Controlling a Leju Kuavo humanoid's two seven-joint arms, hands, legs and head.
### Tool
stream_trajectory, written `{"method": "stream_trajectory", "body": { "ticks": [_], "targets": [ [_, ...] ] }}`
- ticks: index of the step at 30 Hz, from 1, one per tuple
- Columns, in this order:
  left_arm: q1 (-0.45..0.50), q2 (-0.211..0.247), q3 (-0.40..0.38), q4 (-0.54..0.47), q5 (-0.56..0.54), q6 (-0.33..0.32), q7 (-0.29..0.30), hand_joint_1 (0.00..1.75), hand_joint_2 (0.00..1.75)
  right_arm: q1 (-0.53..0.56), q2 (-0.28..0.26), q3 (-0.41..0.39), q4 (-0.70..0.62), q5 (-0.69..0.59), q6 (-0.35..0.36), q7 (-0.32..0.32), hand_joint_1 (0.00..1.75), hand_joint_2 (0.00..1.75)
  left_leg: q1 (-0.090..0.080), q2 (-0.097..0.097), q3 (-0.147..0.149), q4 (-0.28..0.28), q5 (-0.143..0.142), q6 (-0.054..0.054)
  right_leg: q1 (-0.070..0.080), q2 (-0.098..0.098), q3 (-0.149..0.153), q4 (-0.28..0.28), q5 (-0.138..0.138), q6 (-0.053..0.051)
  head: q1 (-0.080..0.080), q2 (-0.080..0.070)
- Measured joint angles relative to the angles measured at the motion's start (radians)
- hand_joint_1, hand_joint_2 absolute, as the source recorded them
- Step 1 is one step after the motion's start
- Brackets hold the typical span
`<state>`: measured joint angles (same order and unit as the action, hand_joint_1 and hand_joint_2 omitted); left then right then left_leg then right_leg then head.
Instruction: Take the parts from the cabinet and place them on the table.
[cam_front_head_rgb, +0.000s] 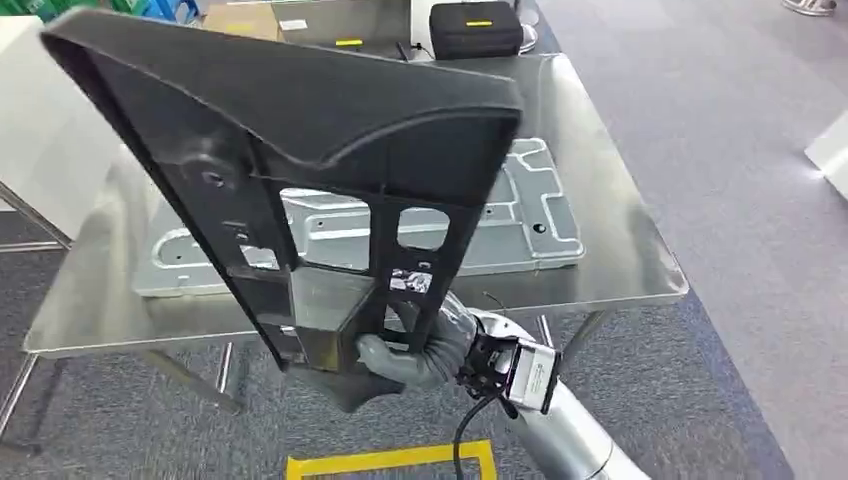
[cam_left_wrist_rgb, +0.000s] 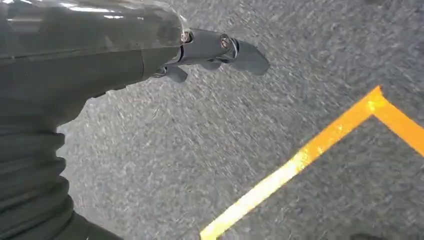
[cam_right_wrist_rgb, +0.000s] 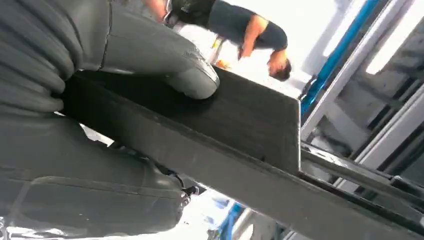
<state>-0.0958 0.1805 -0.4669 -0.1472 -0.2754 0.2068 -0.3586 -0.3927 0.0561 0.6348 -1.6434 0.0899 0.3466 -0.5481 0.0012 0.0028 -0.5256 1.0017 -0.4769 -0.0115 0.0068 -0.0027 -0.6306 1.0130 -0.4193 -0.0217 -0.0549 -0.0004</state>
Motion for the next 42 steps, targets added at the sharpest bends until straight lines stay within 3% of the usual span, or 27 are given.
{"method": "stream_trajectory", "body": {
  "ticks": [3, 6, 7, 8, 10, 11, 12, 13, 14, 15, 18, 19, 21, 22, 23, 25, 27, 28, 30, 32, 33, 35, 37, 38, 39, 40, 42],
  "targets": [
    [0.003, 0.000, 0.000, 0.000, 0.000, -0.001, -0.010, 0.00, 1.75, -0.034, 0.003, -0.020, -0.005, 0.195, -0.145, 0.052, 1.68, 1.75, 0.003, -0.001, -0.006, 0.037, -0.014, -0.015, -0.010, 0.001, 0.033, -0.012, -0.005, -0.016, 0.000, 0.000],
    [0.005, 0.003, 0.003, 0.000, 0.000, -0.005, -0.018, 0.00, 1.75, -0.072, 0.018, -0.037, 0.000, 0.237, -0.205, 0.095, 1.68, 1.75, 0.010, -0.001, -0.138, 0.254, -0.102, -0.033, -0.009, 0.001, 0.041, -0.012, -0.017, -0.025, 0.000, 0.000],
    [0.010, 0.003, 0.003, 0.000, 0.000, -0.005, -0.019, 0.00, 1.75, -0.087, 0.018, -0.047, 0.009, 0.239, -0.216, 0.113, 1.68, 1.75, 0.011, -0.001, -0.175, 0.305, -0.119, -0.035, -0.009, 0.003, 0.044, -0.011, -0.021, -0.025, 0.000, 0.000],
    [0.014, 0.003, 0.004, 0.000, -0.002, -0.005, -0.020, 0.00, 1.75, -0.113, 0.017, -0.064, 0.030, 0.241, -0.224, 0.129, 1.68, 1.75, 0.012, -0.001, -0.192, 0.312, -0.106, -0.037, -0.009, 0.005, 0.048, -0.011, -0.023, -0.023, 0.000, 0.000],
    [0.008, 0.003, 0.003, 0.000, -0.001, -0.014, -0.017, 0.00, 1.75, -0.183, 0.015, -0.109, 0.072, 0.221, -0.203, 0.106, 1.68, 1.75, 0.014, 0.000, -0.160, 0.188, -0.008, -0.030, -0.010, 0.011, 0.061, -0.008, -0.033, -0.017, 0.000, 0.000],
    [-0.005, 0.003, -0.008, 0.000, -0.001, -0.018, -0.003, 0.00, 1.75, -0.216, 0.009, -0.139, 0.090, 0.183, -0.181, 0.024, 1.68, 1.75, 0.014, 0.000, -0.122, 0.082, 0.062, -0.029, -0.011, 0.010, 0.069, -0.007, -0.039, -0.012, 0.000, 0.000],
    [-0.017, 0.003, -0.016, 0.000, -0.001, -0.004, 0.029, 0.00, 1.75, -0.246, -0.014, -0.176, 0.121, 0.148, -0.205, -0.072, 1.68, 1.75, 0.013, -0.001, -0.092, 0.002, 0.094, -0.025, -0.011, 0.001, 0.076, -0.008, -0.045, -0.007, 0.000, 0.000],
    [-0.017, 0.001, -0.014, -0.001, -0.001, 0.015, 0.029, 0.00, 1.75, -0.269, -0.021, -0.193, 0.164, 0.182, -0.268, -0.120, 1.68, 1.75, 0.008, -0.002, -0.097, -0.002, 0.074, -0.020, -0.009, -0.001, 0.075, -0.012, -0.043, -0.003, 0.000, 0.000],
    [-0.016, 0.001, -0.006, -0.001, 0.000, 0.022, 0.012, 0.00, 1.75, -0.286, -0.021, -0.207, 0.189, 0.246, -0.328, -0.099, 1.68, 1.75, 0.003, 0.001, -0.096, -0.009, 0.053, -0.012, -0.009, 0.000, 0.070, -0.011, -0.043, 0.000, 0.000, 0.000],
    [-0.006, 0.001, 0.008, -0.001, 0.000, 0.018, -0.008, 0.00, 1.75, -0.280, -0.021, -0.234, 0.198, 0.372, -0.381, -0.021, 1.68, 1.75, 0.001, -0.002, -0.090, -0.005, 0.081, -0.002, -0.008, 0.001, 0.073, -0.010, -0.048, 0.008, 0.000, 0.000],
    [0.024, 0.000, 0.018, -0.001, -0.001, 0.000, -0.035, 0.00, 1.75, -0.235, -0.026, -0.280, 0.200, 0.609, -0.410, 0.127, 1.68, 1.75, 0.006, -0.001, -0.085, -0.008, 0.075, 0.013, -0.006, 0.002, 0.080, -0.016, -0.058, 0.024, 0.001, 0.000],
    [0.028, -0.002, 0.018, -0.001, 0.000, -0.002, -0.037, 0.00, 1.75, -0.232, -0.027, -0.286, 0.200, 0.629, -0.418, 0.145, 1.68, 1.75, 0.011, 0.000, -0.085, -0.012, 0.077, 0.017, -0.013, 0.002, 0.067, 0.009, -0.076, 0.029, 0.000, 0.000],
    [0.026, -0.002, 0.021, -0.001, 0.000, -0.001, -0.040, 0.00, 1.75, -0.250, -0.029, -0.289, 0.212, 0.708, -0.476, 0.204, 1.68, 1.75, 0.008, -0.001, -0.087, -0.012, 0.075, 0.022, -0.013, 0.002, -0.008, 0.155, -0.146, 0.036, 0.000, 0.000],
    [0.023, -0.002, 0.024, -0.001, 0.000, 0.003, -0.039, 0.00, 1.75, -0.266, -0.027, -0.293, 0.247, 0.810, -0.540, 0.281, 1.68, 1.75, 0.007, -0.001, -0.085, -0.012, 0.073, 0.025, -0.013, 0.001, -0.053, 0.235, -0.172, 0.036, 0.000, 0.000],
    [0.021, -0.002, 0.026, -0.001, 0.000, 0.006, -0.039, 0.00, 1.75, -0.289, -0.023, -0.301, 0.299, 0.932, -0.600, 0.355, 1.68, 1.75, 0.006, -0.001, -0.082, -0.011, 0.070, 0.027, -0.013, 0.002, -0.087, 0.289, -0.174, 0.036, 0.000, 0.000],
    [0.017, -0.003, 0.026, -0.001, 0.000, 0.013, -0.039, 0.00, 1.75, -0.331, -0.024, -0.336, 0.403, 1.097, -0.643, 0.442, 1.68, 1.75, 0.003, -0.008, -0.073, -0.010, 0.065, 0.028, -0.011, 0.002, -0.080, 0.238, -0.109, 0.027, 0.000, 0.000],
    [0.019, -0.005, 0.026, -0.001, 0.000, 0.014, -0.039, 0.00, 1.75, -0.367, -0.026, -0.367, 0.471, 1.126, -0.646, 0.445, 1.68, 1.75, -0.002, -0.012, -0.065, -0.008, 0.058, 0.025, -0.004, 0.001, -0.011, 0.058, -0.007, 0.006, 0.000, 0.000],
    [0.023, -0.006, 0.026, -0.001, 0.000, 0.015, -0.040, 0.00, 1.75, -0.387, -0.025, -0.373, 0.496, 1.144, -0.653, 0.454, 1.68, 1.75, -0.004, -0.011, -0.066, -0.006, 0.055, 0.021, 0.001, -0.001, 0.011, 0.013, -0.003, -0.004, 0.000, 0.000],
    [0.021, -0.003, 0.029, -0.001, 0.000, 0.018, -0.042, 0.00, 1.75, -0.418, -0.023, -0.375, 0.550, 1.220, -0.648, 0.506, 1.68, 1.75, -0.007, -0.009, -0.071, -0.003, 0.054, 0.014, 0.001, -0.002, 0.007, 0.001, 0.000, 0.001, 0.000, 0.000],
    [0.021, -0.004, 0.032, -0.001, 0.000, 0.019, -0.046, 0.00, 1.75, -0.455, -0.024, -0.378, 0.604, 1.309, -0.604, 0.563, 1.68, 1.75, -0.004, -0.008, -0.069, -0.007, 0.053, 0.004, 0.001, -0.001, 0.007, -0.001, -0.002, -0.006, 0.000, 0.000],
    [0.021, -0.002, 0.034, -0.001, -0.001, 0.019, -0.048, 0.00, 1.75, -0.481, -0.021, -0.378, 0.646, 1.353, -0.581, 0.576, 1.68, 1.75, -0.006, -0.008, -0.074, -0.002, 0.043, -0.001, -0.010, -0.002, 0.013, -0.010, 0.003, -0.011, 0.000, 0.000],
    [0.021, -0.002, 0.035, -0.001, -0.001, 0.019, -0.053, 0.00, 1.75, -0.546, -0.010, -0.371, 0.746, 1.432, -0.522, 0.581, 1.68, 1.75, -0.003, -0.008, -0.112, 0.095, -0.013, -0.013, -0.010, -0.002, 0.016, -0.013, 0.002, -0.018, 0.000, 0.000],
    [0.022, 0.000, 0.038, -0.001, -0.001, 0.018, -0.053, 0.00, 1.75, -0.599, 0.003, -0.348, 0.857, 1.468, -0.484, 0.583, 1.68, 1.75, 0.003, -0.008, -0.192, 0.256, -0.078, -0.022, -0.008, 0.001, 0.018, -0.012, 0.001, -0.020, 0.000, 0.000],
    [0.022, -0.001, 0.040, -0.001, 0.000, 0.016, -0.054, 0.00, 1.75, -0.617, 0.009, -0.326, 0.912, 1.474, -0.469, 0.587, 1.68, 1.75, 0.004, -0.008, -0.224, 0.313, -0.088, -0.024, -0.008, 0.002, 0.019, -0.012, 0.000, -0.021, 0.000, 0.000],
    [0.023, -0.001, 0.042, -0.001, -0.001, 0.016, -0.054, 0.00, 1.75, -0.634, 0.016, -0.297, 0.967, 1.476, -0.458, 0.589, 1.68, 1.75, 0.004, -0.008, -0.231, 0.314, -0.071, -0.025, -0.006, 0.003, 0.021, -0.011, -0.001, -0.022, 0.000, 0.000],
    [0.023, -0.001, 0.043, -0.001, 0.000, 0.016, -0.054, 0.00, 1.75, -0.646, 0.026, -0.261, 1.017, 1.477, -0.451, 0.589, 1.68, 1.75, 0.004, -0.008, -0.213, 0.266, -0.035, -0.023, -0.005, 0.004, 0.023, -0.011, -0.003, -0.022, 0.000, 0.000],
    [0.023, 0.001, 0.046, -0.001, 0.000, 0.015, -0.055, 0.00, 1.75, -0.665, 0.042, -0.197, 1.083, 1.477, -0.438, 0.569, 1.68, 1.75, 0.003, -0.008, -0.129, 0.082, 0.062, -0.010, -0.001, 0.005, 0.032, -0.011, -0.008, -0.020, 0.000, 0.000]
  ]
}}
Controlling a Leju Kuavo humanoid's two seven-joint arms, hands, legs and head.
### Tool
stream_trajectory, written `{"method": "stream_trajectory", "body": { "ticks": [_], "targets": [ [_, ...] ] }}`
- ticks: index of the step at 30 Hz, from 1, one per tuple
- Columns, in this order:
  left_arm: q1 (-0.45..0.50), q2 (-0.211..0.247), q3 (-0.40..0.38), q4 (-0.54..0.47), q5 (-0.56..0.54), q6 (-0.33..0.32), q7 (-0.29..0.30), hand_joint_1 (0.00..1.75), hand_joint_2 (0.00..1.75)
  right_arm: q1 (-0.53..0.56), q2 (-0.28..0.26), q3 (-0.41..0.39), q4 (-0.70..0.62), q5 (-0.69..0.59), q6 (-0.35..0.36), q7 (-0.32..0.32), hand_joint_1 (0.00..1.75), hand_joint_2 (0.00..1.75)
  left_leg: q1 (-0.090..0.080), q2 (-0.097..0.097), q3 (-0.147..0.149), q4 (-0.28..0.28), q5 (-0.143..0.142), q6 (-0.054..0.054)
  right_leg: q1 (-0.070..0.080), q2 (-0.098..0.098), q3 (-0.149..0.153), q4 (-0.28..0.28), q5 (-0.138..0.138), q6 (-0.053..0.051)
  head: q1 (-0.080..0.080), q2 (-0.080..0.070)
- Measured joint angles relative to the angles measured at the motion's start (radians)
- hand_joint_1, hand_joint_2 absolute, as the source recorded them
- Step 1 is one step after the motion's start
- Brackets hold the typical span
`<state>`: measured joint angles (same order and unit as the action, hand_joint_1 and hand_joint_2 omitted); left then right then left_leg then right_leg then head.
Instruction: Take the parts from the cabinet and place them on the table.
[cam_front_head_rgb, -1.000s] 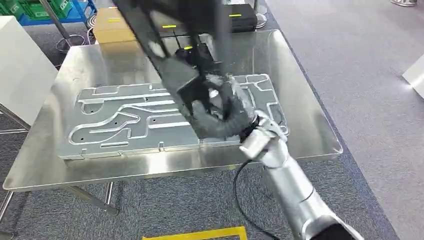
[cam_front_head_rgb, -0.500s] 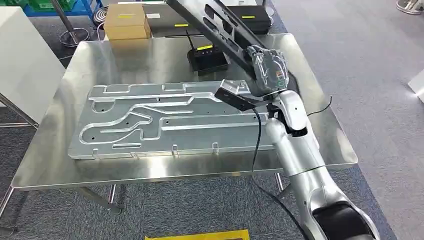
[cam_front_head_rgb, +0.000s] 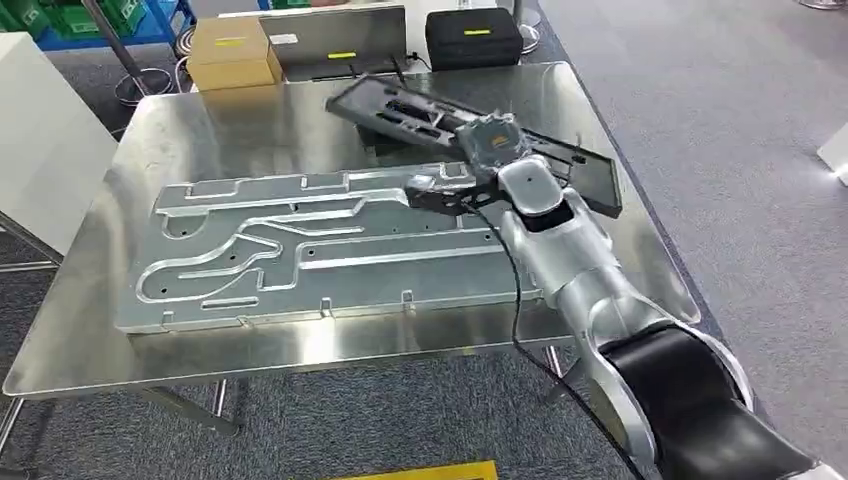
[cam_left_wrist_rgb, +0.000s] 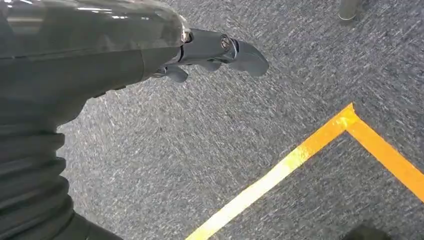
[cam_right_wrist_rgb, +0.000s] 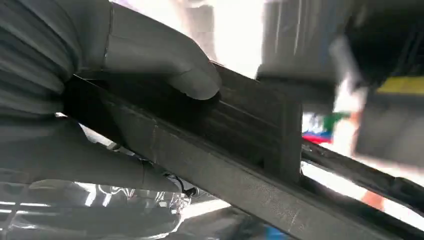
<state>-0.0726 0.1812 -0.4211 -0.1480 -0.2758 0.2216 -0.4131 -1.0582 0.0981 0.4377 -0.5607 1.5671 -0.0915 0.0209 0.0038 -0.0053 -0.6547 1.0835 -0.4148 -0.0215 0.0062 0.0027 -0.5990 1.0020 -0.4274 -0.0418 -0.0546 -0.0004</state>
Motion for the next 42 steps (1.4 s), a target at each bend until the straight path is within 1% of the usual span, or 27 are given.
{"method": "stream_trajectory", "body": {
  "ticks": [1, 2, 5, 7, 8, 10, 11, 12, 13, 15, 16, 17, 20, 22, 24, 26, 27, 28, 29, 31, 32, 35, 37, 38, 40, 41, 42],
  "targets": [
    [0.000, 0.002, 0.002, 0.000, 0.000, 0.000, 0.000, 0.00, 1.75, -0.012, 0.009, 0.033, 0.034, 0.000, 0.006, -0.019, 1.68, 1.75, -0.004, -0.001, 0.033, -0.079, 0.021, 0.012, -0.001, 0.000, 0.002, 0.000, -0.002, 0.002, 0.000, 0.000],
    [0.001, 0.003, 0.003, 0.000, 0.000, -0.001, 0.000, 0.00, 1.75, -0.025, 0.016, 0.061, 0.064, 0.000, 0.009, -0.032, 1.68, 1.75, -0.007, 0.001, 0.047, -0.093, 0.012, 0.014, 0.007, 0.000, -0.002, 0.003, -0.004, 0.006, 0.000, 0.000],
    [0.002, 0.003, 0.004, 0.000, 0.000, -0.006, -0.002, 0.00, 1.75, -0.029, 0.032, 0.134, 0.126, 0.000, 0.022, -0.080, 1.68, 1.75, -0.010, -0.003, 0.045, -0.090, 0.011, 0.019, 0.004, -0.004, 0.001, 0.001, -0.006, 0.018, 0.000, 0.000],
    [0.003, 0.002, 0.003, 0.000, 0.000, -0.019, -0.006, 0.00, 1.75, -0.034, 0.036, 0.179, 0.154, 0.000, 0.022, -0.147, 1.68, 1.75, 0.002, -0.001, 0.056, -0.108, 0.018, 0.028, 0.005, -0.002, -0.008, 0.025, -0.029, 0.032, 0.000, 0.000],
    [0.002, 0.002, 0.003, 0.000, 0.000, -0.024, -0.006, 0.00, 1.75, -0.035, 0.036, 0.197, 0.165, 0.000, 0.022, -0.172, 1.68, 1.75, 0.003, 0.001, 0.056, -0.108, 0.018, 0.035, 0.003, -0.001, -0.033, 0.079, -0.062, 0.037, 0.000, 0.000],
    [-0.002, 0.000, 0.000, 0.000, 0.000, -0.031, -0.008, 0.00, 1.75, -0.028, 0.036, 0.227, 0.191, 0.000, 0.019, -0.199, 1.68, 1.75, 0.003, 0.000, 0.056, -0.107, 0.017, 0.037, -0.004, -0.002, -0.115, 0.245, -0.136, 0.046, 0.000, 0.000],
    [-0.002, -0.001, -0.003, 0.000, 0.000, -0.032, -0.008, 0.00, 1.75, -0.020, 0.036, 0.239, 0.202, 0.000, 0.019, -0.205, 1.68, 1.75, 0.003, 0.000, 0.055, -0.106, 0.016, 0.038, -0.007, -0.002, -0.149, 0.309, -0.152, 0.049, 0.000, 0.000],
    [-0.002, -0.002, -0.005, 0.000, 0.000, -0.034, -0.009, 0.00, 1.75, -0.015, 0.036, 0.249, 0.210, 0.000, 0.017, -0.207, 1.68, 1.75, 0.004, -0.001, 0.055, -0.104, 0.015, 0.037, -0.011, -0.002, -0.162, 0.327, -0.143, 0.053, 0.000, 0.000],
    [-0.003, -0.004, -0.007, 0.000, 0.000, -0.034, -0.009, 0.00, 1.75, -0.015, 0.036, 0.254, 0.219, -0.001, 0.016, -0.210, 1.68, 1.75, 0.004, -0.002, 0.056, -0.100, 0.012, 0.035, -0.014, -0.002, -0.150, 0.293, -0.112, 0.055, 0.000, 0.000],
    [-0.003, -0.006, -0.009, 0.000, 0.000, -0.034, -0.008, 0.00, 1.75, -0.019, 0.039, 0.264, 0.224, -0.002, 0.005, -0.237, 1.68, 1.75, 0.006, -0.003, 0.056, -0.089, 0.003, 0.028, -0.019, -0.003, -0.069, 0.118, -0.016, 0.054, 0.000, 0.000],
    [-0.005, -0.007, -0.013, 0.000, 0.000, -0.031, -0.008, 0.00, 1.75, -0.019, 0.039, 0.267, 0.227, -0.002, -0.007, -0.257, 1.68, 1.75, 0.006, -0.003, 0.056, -0.083, -0.003, 0.022, -0.019, -0.005, -0.031, 0.035, 0.007, 0.050, 0.000, 0.000],
    [-0.006, -0.007, -0.014, 0.000, 0.000, -0.027, -0.008, 0.00, 1.75, -0.018, 0.043, 0.271, 0.229, -0.002, -0.017, -0.268, 1.68, 1.75, -0.001, -0.003, 0.051, -0.078, -0.006, 0.016, -0.011, -0.005, -0.024, 0.027, -0.004, 0.046, 0.000, 0.000],
    [-0.007, -0.009, -0.015, 0.000, 0.000, -0.022, -0.012, 0.00, 1.75, -0.001, 0.069, 0.286, 0.236, -0.005, -0.042, -0.295, 1.68, 1.75, 0.004, 0.002, 0.055, -0.082, -0.006, -0.001, -0.007, 0.004, -0.028, 0.026, -0.001, 0.026, 0.000, 0.000],
    [-0.008, -0.010, -0.016, 0.000, 0.000, -0.023, -0.021, 0.00, 1.75, 0.009, 0.087, 0.291, 0.237, -0.012, -0.065, -0.300, 1.68, 1.75, 0.007, 0.003, 0.053, -0.069, -0.021, -0.012, -0.015, 0.004, -0.021, 0.015, 0.004, 0.014, 0.000, 0.000],
    [-0.008, -0.009, -0.019, 0.000, 0.000, -0.024, -0.026, 0.00, 1.75, 0.023, 0.094, 0.291, 0.237, -0.029, -0.097, -0.307, 1.68, 1.75, 0.008, 0.002, 0.005, 0.045, -0.089, -0.020, -0.015, 0.002, -0.019, 0.014, 0.002, 0.005, 0.000, 0.000],
    [-0.007, -0.008, -0.021, 0.000, 0.000, -0.026, -0.030, 0.00, 1.75, 0.044, 0.096, 0.291, 0.238, -0.040, -0.113, -0.307, 1.68, 1.75, 0.009, 0.002, -0.073, 0.206, -0.154, -0.026, -0.011, 0.000, -0.019, 0.014, 0.001, 0.003, 0.000, 0.000],
    [-0.006, -0.008, -0.022, 0.000, 0.000, -0.026, -0.035, 0.00, 1.75, 0.055, 0.095, 0.291, 0.239, -0.049, -0.128, -0.307, 0.00, 0.00, 0.009, 0.002, -0.090, 0.239, -0.155, -0.027, -0.010, 0.000, -0.019, 0.015, 0.001, 0.002, 0.000, 0.000],
    [-0.004, -0.008, -0.024, 0.000, 0.000, -0.026, -0.039, 0.00, 1.75, 0.060, 0.094, 0.291, 0.239, -0.060, -0.146, -0.310, 0.00, 0.00, 0.009, 0.002, -0.081, 0.218, -0.132, -0.025, -0.009, 0.002, -0.018, 0.016, 0.000, 0.001, 0.000, 0.000],
    [-0.004, -0.008, -0.027, 0.000, 0.000, -0.024, -0.042, 0.00, 1.75, 0.063, 0.093, 0.291, 0.239, -0.066, -0.153, -0.313, 0.00, 0.00, 0.008, 0.002, -0.050, 0.155, -0.093, -0.021, -0.009, 0.004, -0.016, 0.018, -0.002, 0.002, 0.000, 0.000],
    [-0.009, -0.006, -0.039, 0.000, 0.000, -0.010, -0.043, 0.00, 1.75, 0.080, 0.085, 0.286, 0.239, -0.086, -0.182, -0.316, 0.00, 0.00, 0.008, 0.002, 0.048, -0.039, -0.004, -0.008, -0.008, 0.006, -0.009, 0.018, -0.005, 0.006, 0.000, 0.000],
    [-0.012, -0.005, -0.044, 0.000, 0.000, -0.004, -0.042, 0.00, 1.75, 0.088, 0.081, 0.283, 0.239, -0.092, -0.195, -0.316, 0.00, 0.00, 0.002, 0.000, 0.070, -0.074, -0.022, -0.002, -0.003, 0.006, -0.010, 0.018, -0.006, 0.010, 0.000, 0.000],
    [-0.021, -0.004, -0.056, 0.000, 0.000, 0.005, -0.041, 0.00, 1.75, 0.109, 0.067, 0.276, 0.239, -0.097, -0.208, -0.318, 0.00, 0.00, -0.003, -0.001, 0.066, -0.079, -0.016, 0.008, -0.005, 0.007, -0.010, 0.015, -0.002, 0.026, 0.000, 0.000],
    [-0.023, -0.005, -0.061, 0.000, 0.000, 0.005, -0.040, 0.00, 1.75, 0.110, 0.061, 0.271, 0.237, -0.098, -0.213, -0.319, 0.00, 0.00, 0.010, 0.004, 0.075, -0.097, -0.005, 0.022, -0.004, 0.007, -0.010, 0.020, -0.009, 0.038, 0.000, 0.000],
    [-0.023, -0.005, -0.064, 0.000, 0.000, 0.005, -0.039, 0.00, 1.75, 0.110, 0.058, 0.270, 0.237, -0.098, -0.213, -0.319, 0.00, 0.00, 0.009, 0.005, 0.076, -0.100, -0.003, 0.028, -0.003, 0.005, -0.023, 0.053, -0.036, 0.042, 0.000, 0.000],
    [-0.025, -0.005, -0.068, 0.000, 0.000, 0.005, -0.039, 0.00, 1.75, 0.113, 0.051, 0.268, 0.237, -0.098, -0.213, -0.319, 0.00, 0.00, 0.008, 0.006, 0.074, -0.099, -0.002, 0.032, -0.007, 0.005, -0.089, 0.198, -0.114, 0.048, 0.000, 0.000],
    [-0.025, -0.005, -0.070, 0.000, 0.000, 0.004, -0.039, 0.00, 0.00, 0.117, 0.048, 0.267, 0.237, -0.102, -0.215, -0.319, 0.00, 0.00, 0.007, 0.006, 0.073, -0.099, -0.002, 0.032, -0.009, 0.004, -0.131, 0.285, -0.147, 0.052, 0.000, 0.000],
    [-0.025, -0.005, -0.073, 0.000, 0.000, 0.001, -0.039, 0.00, 0.00, 0.122, 0.043, 0.263, 0.237, -0.111, -0.219, -0.317, 0.00, 0.00, 0.007, 0.006, 0.073, -0.097, -0.002, 0.032, -0.010, 0.004, -0.153, 0.331, -0.154, 0.054, 0.000, 0.000]
  ]
}}
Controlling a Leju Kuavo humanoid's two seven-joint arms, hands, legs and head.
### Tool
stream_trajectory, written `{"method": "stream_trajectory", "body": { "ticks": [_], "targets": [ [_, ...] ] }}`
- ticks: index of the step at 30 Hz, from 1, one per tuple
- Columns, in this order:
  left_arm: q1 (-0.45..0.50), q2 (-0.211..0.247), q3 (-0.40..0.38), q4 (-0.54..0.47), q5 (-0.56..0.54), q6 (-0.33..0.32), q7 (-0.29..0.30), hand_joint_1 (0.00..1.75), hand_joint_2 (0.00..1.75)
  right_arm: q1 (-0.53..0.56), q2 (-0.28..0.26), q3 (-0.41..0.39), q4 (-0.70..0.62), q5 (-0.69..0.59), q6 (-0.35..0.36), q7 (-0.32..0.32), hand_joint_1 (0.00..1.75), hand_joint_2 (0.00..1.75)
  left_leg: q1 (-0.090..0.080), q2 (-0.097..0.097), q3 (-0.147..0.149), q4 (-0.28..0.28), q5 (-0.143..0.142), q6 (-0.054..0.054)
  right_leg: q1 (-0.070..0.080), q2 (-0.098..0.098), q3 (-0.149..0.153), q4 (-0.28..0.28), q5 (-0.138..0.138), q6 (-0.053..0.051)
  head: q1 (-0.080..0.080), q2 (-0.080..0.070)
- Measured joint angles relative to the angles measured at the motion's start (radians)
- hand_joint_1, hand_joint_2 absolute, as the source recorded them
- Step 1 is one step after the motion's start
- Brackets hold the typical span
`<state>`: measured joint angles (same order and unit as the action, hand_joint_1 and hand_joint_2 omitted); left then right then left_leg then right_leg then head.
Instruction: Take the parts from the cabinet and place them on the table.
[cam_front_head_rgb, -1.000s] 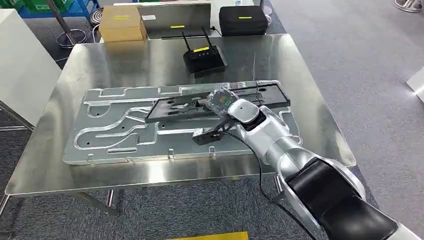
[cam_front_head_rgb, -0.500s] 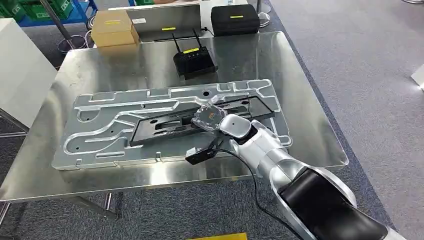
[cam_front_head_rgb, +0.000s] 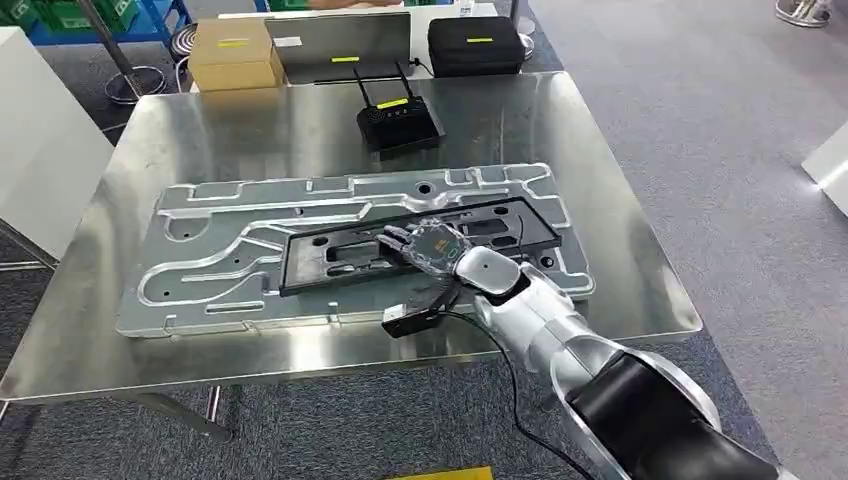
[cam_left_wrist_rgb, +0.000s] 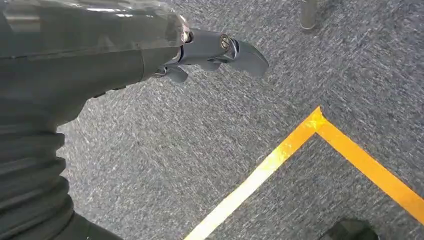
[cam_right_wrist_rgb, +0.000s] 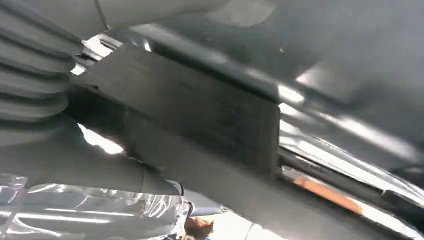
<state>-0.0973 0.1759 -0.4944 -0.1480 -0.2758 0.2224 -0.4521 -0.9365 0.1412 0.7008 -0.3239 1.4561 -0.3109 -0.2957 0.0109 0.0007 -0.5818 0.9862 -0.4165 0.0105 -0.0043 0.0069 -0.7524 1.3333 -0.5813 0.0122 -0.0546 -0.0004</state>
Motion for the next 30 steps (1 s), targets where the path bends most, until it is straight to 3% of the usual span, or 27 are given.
{"method": "stream_trajectory", "body": {
  "ticks": [1, 2, 4, 5, 7, 9, 10, 11, 12, 14, 15, 16, 17, 19, 20, 21, 24, 25, 26, 27, 29, 30],
  "targets": [
    [0.000, 0.000, -0.003, 0.000, 0.000, -0.001, 0.001, 0.00, 0.00, 0.005, -0.002, -0.004, 0.000, -0.005, -0.005, 0.002, 0.00, 0.00, 0.000, 0.000, 0.000, 0.001, 0.000, 0.000, -0.002, 0.000, 0.003, -0.009, 0.017, 0.001, 0.000, 0.000],
    [-0.002, 0.000, -0.008, 0.000, 0.000, 0.001, 0.003, 0.00, 0.00, 0.007, -0.008, -0.009, -0.001, -0.009, -0.014, 0.005, 0.00, 0.00, 0.000, -0.001, 0.001, 0.003, -0.001, -0.001, -0.004, -0.001, 0.030, -0.064, 0.055, 0.002, 0.000, 0.000],
    [-0.007, -0.003, -0.016, 0.000, 0.000, 0.005, 0.007, 0.00, 0.00, 0.009, -0.013, -0.022, -0.003, -0.018, -0.024, 0.006, 0.00, 0.00, 0.000, -0.002, 0.001, 0.009, -0.005, -0.006, -0.008, -0.003, 0.124, -0.252, 0.140, -0.001, 0.000, 0.000],
    [-0.009, -0.003, -0.018, 0.000, 0.000, 0.006, 0.009, 0.00, 0.00, 0.010, -0.015, -0.028, -0.007, -0.022, -0.033, 0.005, 0.00, 0.00, -0.001, -0.002, -0.002, 0.012, -0.007, -0.011, -0.007, -0.006, 0.150, -0.313, 0.137, -0.006, 0.000, 0.000],
    [-0.014, -0.003, -0.020, 0.000, 0.000, 0.011, 0.012, 0.00, 0.00, 0.013, -0.018, -0.045, -0.017, -0.031, -0.056, 0.001, 0.00, 0.00, -0.007, -0.004, -0.006, 0.015, -0.007, -0.022, -0.001, -0.003, 0.147, -0.312, 0.144, -0.017, 0.000, 0.000],
    [-0.014, -0.003, -0.022, 0.000, 0.000, 0.014, 0.013, 0.00, 0.00, 0.018, -0.023, -0.066, -0.030, -0.054, -0.096, -0.015, 0.00, 0.00, -0.003, -0.003, -0.005, 0.011, -0.005, -0.034, 0.003, -0.001, 0.145, -0.313, 0.147, -0.029, 0.000, 0.000],
    [-0.014, -0.003, -0.023, 0.000, 0.000, 0.014, 0.013, 0.00, 0.00, 0.020, -0.023, -0.080, -0.045, -0.070, -0.129, -0.027, 0.00, 0.00, -0.002, -0.003, -0.009, 0.014, -0.010, -0.040, -0.005, -0.002, 0.148, -0.323, 0.154, -0.039, 0.000, 0.000],
    [-0.013, -0.003, -0.023, 0.000, 0.000, 0.015, 0.013, 0.00, 0.00, 0.022, -0.024, -0.095, -0.063, -0.088, -0.174, -0.042, 0.00, 0.00, 0.000, -0.003, -0.018, 0.039, -0.031, -0.044, -0.005, -0.002, 0.148, -0.325, 0.155, -0.042, 0.000, 0.000],
    [-0.015, -0.003, -0.023, 0.000, 0.000, 0.016, 0.013, 0.00, 0.00, 0.025, -0.024, -0.111, -0.081, -0.105, -0.214, -0.052, 0.00, 0.00, 0.001, -0.003, -0.042, 0.096, -0.067, -0.048, -0.005, -0.002, 0.148, -0.325, 0.156, -0.046, 0.000, 0.000],
    [-0.014, -0.003, -0.023, 0.000, 0.000, 0.017, 0.009, 0.00, 0.00, 0.054, -0.029, -0.147, -0.151, -0.145, -0.275, -0.077, 0.00, 0.00, 0.002, -0.003, -0.120, 0.269, -0.146, -0.055, -0.004, -0.004, 0.148, -0.324, 0.155, -0.048, 0.000, 0.000],
    [-0.012, -0.005, -0.024, 0.000, 0.000, 0.017, 0.004, 0.00, 0.00, 0.079, -0.036, -0.165, -0.207, -0.162, -0.294, -0.084, 0.00, 0.00, 0.002, -0.002, -0.149, 0.330, -0.162, -0.056, -0.002, -0.004, 0.148, -0.324, 0.155, -0.048, 0.000, 0.000],
    [-0.010, -0.005, -0.024, 0.000, 0.000, 0.017, 0.000, 0.00, 0.00, 0.101, -0.042, -0.181, -0.261, -0.170, -0.297, -0.085, 0.00, 0.00, 0.002, -0.002, -0.155, 0.338, -0.153, -0.055, -0.002, -0.005, 0.148, -0.324, 0.154, -0.048, 0.000, 0.000],
    [-0.009, -0.006, -0.024, 0.000, 0.000, 0.017, -0.002, 0.00, 0.00, 0.121, -0.050, -0.196, -0.324, -0.173, -0.294, -0.086, 0.00, 0.00, 0.002, -0.002, -0.138, 0.298, -0.123, -0.053, -0.002, -0.004, 0.149, -0.324, 0.154, -0.047, 0.000, 0.000],
    [-0.008, -0.005, -0.024, 0.000, 0.000, 0.017, -0.003, 0.00, 0.00, 0.143, -0.060, -0.219, -0.406, -0.176, -0.296, -0.086, 0.00, 0.00, 0.002, -0.003, -0.049, 0.115, -0.030, -0.044, -0.001, -0.002, 0.151, -0.323, 0.152, -0.045, 0.000, 0.000],
    [-0.008, -0.003, -0.024, 0.000, 0.000, 0.016, -0.005, 0.00, 0.00, 0.152, -0.063, -0.229, -0.439, -0.176, -0.303, -0.086, 0.00, 0.00, 0.001, -0.003, -0.008, 0.028, -0.005, -0.037, -0.001, -0.001, 0.151, -0.323, 0.151, -0.043, 0.000, 0.000],
    [-0.008, -0.003, -0.024, 0.000, 0.000, 0.012, -0.010, 0.00, 0.00, 0.163, -0.069, -0.239, -0.475, -0.175, -0.322, -0.084, 0.00, 0.00, -0.007, -0.003, 0.004, 0.011, -0.017, -0.032, 0.005, 0.001, 0.148, -0.321, 0.151, -0.036, 0.000, 0.000],
    [-0.004, -0.004, -0.022, 0.000, 0.000, -0.008, -0.035, 0.00, 0.00, 0.248, -0.106, -0.276, -0.622, -0.182, -0.371, -0.088, 0.00, 0.00, -0.010, -0.009, 0.002, 0.012, -0.015, -0.019, 0.000, -0.002, 0.154, -0.327, 0.152, -0.017, 0.000, 0.000],
    [0.003, -0.004, -0.020, 0.000, 0.000, -0.013, -0.044, 0.00, 0.00, 0.295, -0.126, -0.295, -0.698, -0.193, -0.380, -0.099, 0.00, 0.00, -0.001, -0.011, 0.008, 0.001, -0.009, -0.009, 0.005, -0.003, 0.157, -0.326, 0.148, -0.008, 0.000, 0.000],
    [0.007, -0.005, -0.019, 0.000, 0.000, -0.017, -0.052, 0.00, 0.00, 0.340, -0.144, -0.314, -0.763, -0.215, -0.383, -0.124, 0.00, 0.00, 0.000, -0.010, 0.013, -0.004, -0.006, -0.003, 0.000, -0.002, 0.154, -0.308, 0.131, -0.002, 0.000, 0.000],
    [0.013, -0.005, -0.015, 0.000, 0.000, -0.021, -0.059, 0.00, 0.00, 0.389, -0.156, -0.340, -0.834, -0.267, -0.385, -0.171, 0.00, 0.00, 0.000, -0.009, 0.014, -0.005, -0.006, 0.004, 0.000, -0.003, 0.133, -0.261, 0.095, 0.001, 0.000, 0.000],
    [0.025, -0.005, -0.006, 0.000, 0.000, -0.023, -0.065, 0.00, 0.00, 0.504, -0.179, -0.416, -0.981, -0.405, -0.390, -0.283, 0.00, 0.00, -0.001, -0.011, 0.013, -0.005, -0.009, 0.008, -0.002, -0.003, 0.056, -0.098, 0.013, 0.006, 0.000, 0.000],
    [0.030, -0.006, 0.000, 0.000, 0.000, -0.023, -0.067, 0.00, 0.00, 0.563, -0.191, -0.456, -1.050, -0.466, -0.390, -0.327, 0.00, 0.00, -0.001, -0.012, 0.013, -0.004, -0.010, 0.009, -0.002, -0.003, 0.021, -0.028, -0.010, 0.008, 0.000, 0.000]
  ]
}}
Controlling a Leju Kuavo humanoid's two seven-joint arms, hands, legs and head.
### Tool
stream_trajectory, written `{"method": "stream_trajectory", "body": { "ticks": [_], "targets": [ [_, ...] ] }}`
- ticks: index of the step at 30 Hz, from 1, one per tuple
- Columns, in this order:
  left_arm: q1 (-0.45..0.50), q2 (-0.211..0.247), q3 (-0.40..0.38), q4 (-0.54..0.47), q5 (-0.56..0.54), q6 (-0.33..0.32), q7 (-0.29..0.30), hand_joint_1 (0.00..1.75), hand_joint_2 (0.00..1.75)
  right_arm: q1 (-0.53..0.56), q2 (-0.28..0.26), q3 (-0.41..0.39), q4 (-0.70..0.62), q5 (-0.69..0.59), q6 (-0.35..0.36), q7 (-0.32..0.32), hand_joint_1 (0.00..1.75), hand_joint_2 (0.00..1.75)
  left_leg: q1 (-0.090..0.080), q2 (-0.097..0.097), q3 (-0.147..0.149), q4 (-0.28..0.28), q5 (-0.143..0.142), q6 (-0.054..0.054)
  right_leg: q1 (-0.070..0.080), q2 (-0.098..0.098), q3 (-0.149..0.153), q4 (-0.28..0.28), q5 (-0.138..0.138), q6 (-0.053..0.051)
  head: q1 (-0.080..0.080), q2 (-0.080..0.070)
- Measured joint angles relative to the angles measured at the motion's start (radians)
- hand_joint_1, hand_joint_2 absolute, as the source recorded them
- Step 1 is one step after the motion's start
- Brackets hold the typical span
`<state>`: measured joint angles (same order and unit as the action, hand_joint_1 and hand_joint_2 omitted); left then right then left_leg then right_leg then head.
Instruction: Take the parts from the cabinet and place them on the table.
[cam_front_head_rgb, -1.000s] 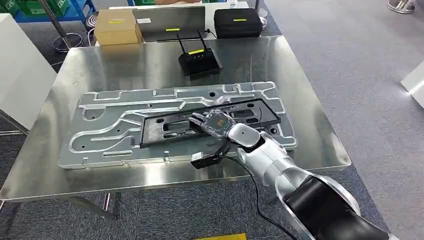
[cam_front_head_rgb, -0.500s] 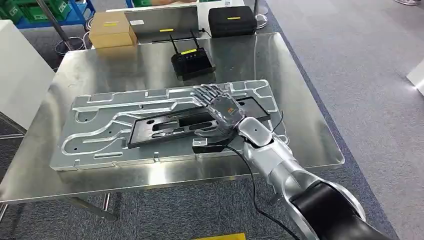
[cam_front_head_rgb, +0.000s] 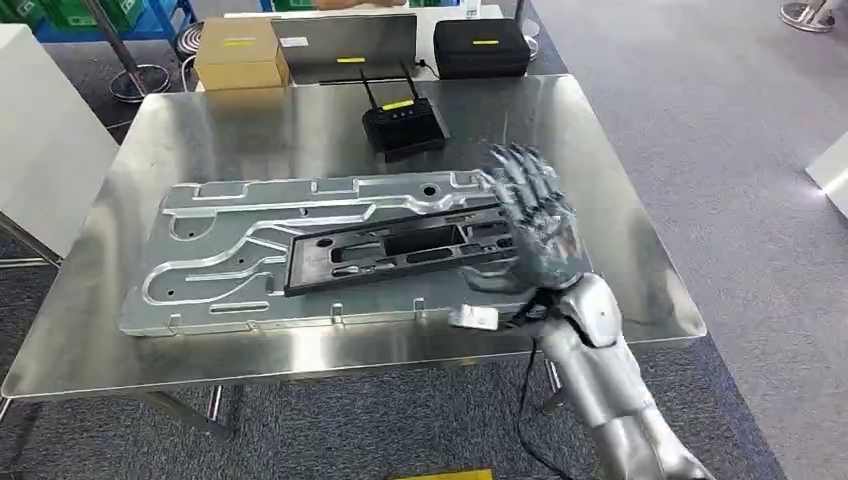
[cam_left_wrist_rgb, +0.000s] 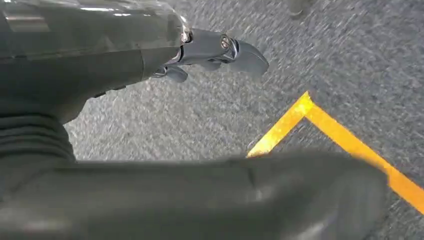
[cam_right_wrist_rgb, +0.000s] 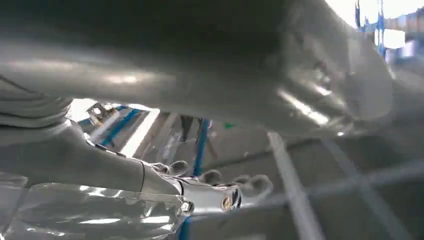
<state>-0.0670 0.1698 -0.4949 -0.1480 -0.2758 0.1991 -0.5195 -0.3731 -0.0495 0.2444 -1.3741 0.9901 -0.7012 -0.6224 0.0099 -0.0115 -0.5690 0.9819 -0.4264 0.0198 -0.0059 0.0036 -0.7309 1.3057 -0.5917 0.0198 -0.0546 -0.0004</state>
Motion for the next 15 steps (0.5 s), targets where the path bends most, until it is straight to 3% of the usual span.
{"method": "stream_trajectory", "body": {
  "ticks": [1, 2, 3, 5, 6, 9, 11, 12, 14, 15],
  "targets": [
    [0.006, 0.000, 0.004, 0.000, 0.000, 0.000, -0.001, 0.00, 0.00, 0.048, -0.008, -0.030, -0.050, -0.028, 0.000, -0.020, 0.00, 0.00, 0.000, -0.002, 0.000, 0.001, -0.001, 0.000, 0.000, 0.000, -0.014, 0.024, 0.003, 0.001, 0.000, 0.000],
    [0.010, -0.001, 0.006, 0.000, 0.000, 0.000, -0.001, 0.00, 0.00, 0.079, -0.014, -0.053, -0.092, -0.038, 0.000, -0.027, 0.00, 0.00, 0.000, -0.001, 0.001, 0.003, -0.003, -0.002, 0.000, 0.000, -0.002, -0.007, 0.030, 0.001, 0.000, 0.000],
    [0.011, -0.001, 0.007, 0.000, 0.000, 0.000, -0.001, 0.00, 0.00, 0.096, -0.020, -0.067, -0.123, -0.040, 0.000, -0.029, 0.00, 0.00, 0.000, 0.000, 0.000, 0.006, -0.006, -0.005, 0.000, 0.000, 0.031, -0.077, 0.070, -0.001, 0.000, 0.000],
    [0.007, -0.002, 0.012, 0.000, 0.000, 0.000, -0.001, 0.00, 0.00, 0.118, -0.029, -0.085, -0.174, -0.064, 0.000, -0.037, 0.00, 0.00, 0.000, 0.006, 0.003, 0.013, -0.012, -0.011, 0.000, -0.003, 0.130, -0.261, 0.144, -0.007, 0.000, 0.000],
    [0.005, -0.002, 0.013, 0.000, 0.000, 0.001, -0.001, 0.00, 0.00, 0.132, -0.034, -0.094, -0.198, -0.108, 0.000, -0.038, 0.00, 0.00, -0.007, 0.006, 0.002, 0.017, -0.017, -0.016, 0.003, -0.003, 0.144, -0.289, 0.139, -0.013, 0.000, 0.000],
    [0.006, -0.005, 0.018, 0.000, 0.000, 0.007, -0.010, 0.00, 0.00, 0.231, -0.056, -0.154, -0.302, -0.379, 0.015, -0.054, 0.00, 0.00, -0.008, 0.002, 0.006, 0.015, -0.020, -0.028, 0.007, -0.006, 0.143, -0.292, 0.139, -0.028, 0.000, 0.000],
    [0.020, -0.006, 0.025, 0.000, 0.000, 0.007, -0.019, 0.00, 0.00, 0.308, -0.073, -0.238, -0.368, -0.518, 0.044, -0.057, 0.00, 0.00, -0.006, 0.000, 0.005, 0.027, -0.032, -0.037, -0.003, -0.014, 0.151, -0.301, 0.147, -0.041, 0.000, 0.000],
    [0.025, -0.008, 0.027, 0.000, 0.000, 0.006, -0.023, 0.00, 0.00, 0.343, -0.080, -0.283, -0.395, -0.565, 0.057, -0.057, 0.00, 0.00, -0.007, 0.004, -0.006, 0.063, -0.067, -0.042, -0.004, -0.015, 0.152, -0.301, 0.149, -0.046, 0.000, 0.000],
    [0.027, -0.010, 0.029, 0.001, 0.000, 0.006, -0.026, 0.00, 0.00, 0.419, -0.090, -0.370, -0.442, -0.627, 0.077, -0.058, 0.00, 0.00, -0.002, 0.004, -0.068, 0.225, -0.168, -0.051, -0.003, -0.015, 0.150, -0.301, 0.149, -0.048, 0.000, 0.000],
    [0.027, -0.012, 0.029, 0.000, 0.000, 0.006, -0.025, 0.00, 0.00, 0.454, -0.090, -0.410, -0.453, -0.640, 0.087, -0.058, 0.00, 0.00, -0.001, 0.005, -0.095, 0.294, -0.200, -0.053, -0.002, -0.015, 0.148, -0.301, 0.149, -0.048, 0.000, 0.000]
  ]
}}
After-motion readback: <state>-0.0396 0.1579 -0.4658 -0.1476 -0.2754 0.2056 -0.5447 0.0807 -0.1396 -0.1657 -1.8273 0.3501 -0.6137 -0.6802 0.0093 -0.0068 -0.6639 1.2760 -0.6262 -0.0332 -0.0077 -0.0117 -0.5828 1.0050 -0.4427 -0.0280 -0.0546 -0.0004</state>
